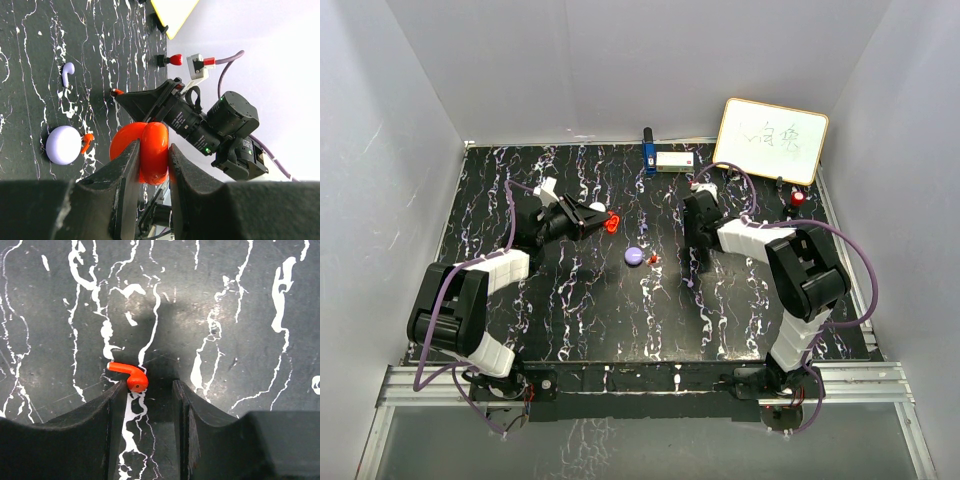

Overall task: Insert the wireless bluetooth earbuds into the charging case
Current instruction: Pick up the earbud from the center of the board.

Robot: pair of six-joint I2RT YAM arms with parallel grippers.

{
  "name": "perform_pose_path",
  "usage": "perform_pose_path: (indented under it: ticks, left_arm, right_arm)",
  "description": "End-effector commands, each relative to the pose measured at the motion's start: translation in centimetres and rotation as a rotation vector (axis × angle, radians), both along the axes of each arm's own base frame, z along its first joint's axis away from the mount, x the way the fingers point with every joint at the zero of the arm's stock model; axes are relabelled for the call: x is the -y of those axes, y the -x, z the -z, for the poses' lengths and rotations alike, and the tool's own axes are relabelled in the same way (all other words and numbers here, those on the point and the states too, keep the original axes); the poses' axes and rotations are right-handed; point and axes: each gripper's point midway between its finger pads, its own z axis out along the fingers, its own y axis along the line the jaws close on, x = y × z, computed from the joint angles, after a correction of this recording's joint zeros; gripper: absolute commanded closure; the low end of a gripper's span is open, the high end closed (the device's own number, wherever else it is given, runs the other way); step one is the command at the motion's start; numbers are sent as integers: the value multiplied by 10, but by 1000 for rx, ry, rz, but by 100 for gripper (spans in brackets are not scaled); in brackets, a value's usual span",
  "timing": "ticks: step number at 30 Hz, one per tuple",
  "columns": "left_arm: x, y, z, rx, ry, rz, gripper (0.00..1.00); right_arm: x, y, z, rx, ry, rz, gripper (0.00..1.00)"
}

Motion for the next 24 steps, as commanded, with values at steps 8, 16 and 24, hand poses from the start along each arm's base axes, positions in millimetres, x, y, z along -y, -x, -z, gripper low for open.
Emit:
perform_pose_path:
  ticks: [8, 16, 24]
  left_arm:
    - [-3, 3, -11, 38, 3, 0, 100]
    - [-3, 5, -10, 35, 2, 0, 100]
    - [-3, 5, -8, 31, 1, 1, 100]
  right_arm:
    - [18, -6, -12, 7, 16, 54, 60]
    - [11, -12, -11, 5, -29, 10, 60]
    - [3, -17, -9, 4, -45, -50, 60]
